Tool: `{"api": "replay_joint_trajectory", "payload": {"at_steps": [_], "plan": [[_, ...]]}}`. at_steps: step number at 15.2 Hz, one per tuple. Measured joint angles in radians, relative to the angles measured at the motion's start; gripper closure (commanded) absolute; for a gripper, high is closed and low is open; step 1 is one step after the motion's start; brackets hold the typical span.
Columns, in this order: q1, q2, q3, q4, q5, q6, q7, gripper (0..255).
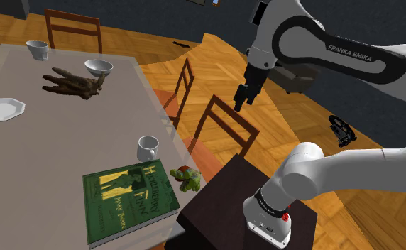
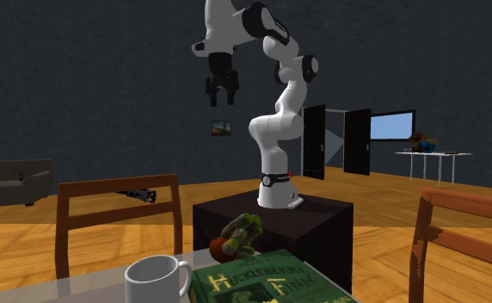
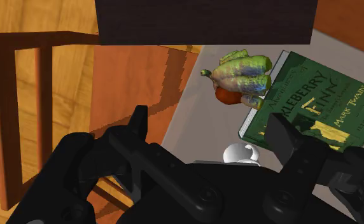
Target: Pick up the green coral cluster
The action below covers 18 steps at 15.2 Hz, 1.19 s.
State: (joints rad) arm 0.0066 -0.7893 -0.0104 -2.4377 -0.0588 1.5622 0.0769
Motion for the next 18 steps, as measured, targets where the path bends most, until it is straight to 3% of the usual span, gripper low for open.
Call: {"api": "replay_joint_trajectory", "payload": {"at_steps": [4, 18], "plan": [[0.023, 0.028, 0.019, -0.046, -0.007, 0.072, -0.017, 0], [0.142, 0.374, 0.165, -0.207, -0.105, 0.575, -0.068, 0]]}}
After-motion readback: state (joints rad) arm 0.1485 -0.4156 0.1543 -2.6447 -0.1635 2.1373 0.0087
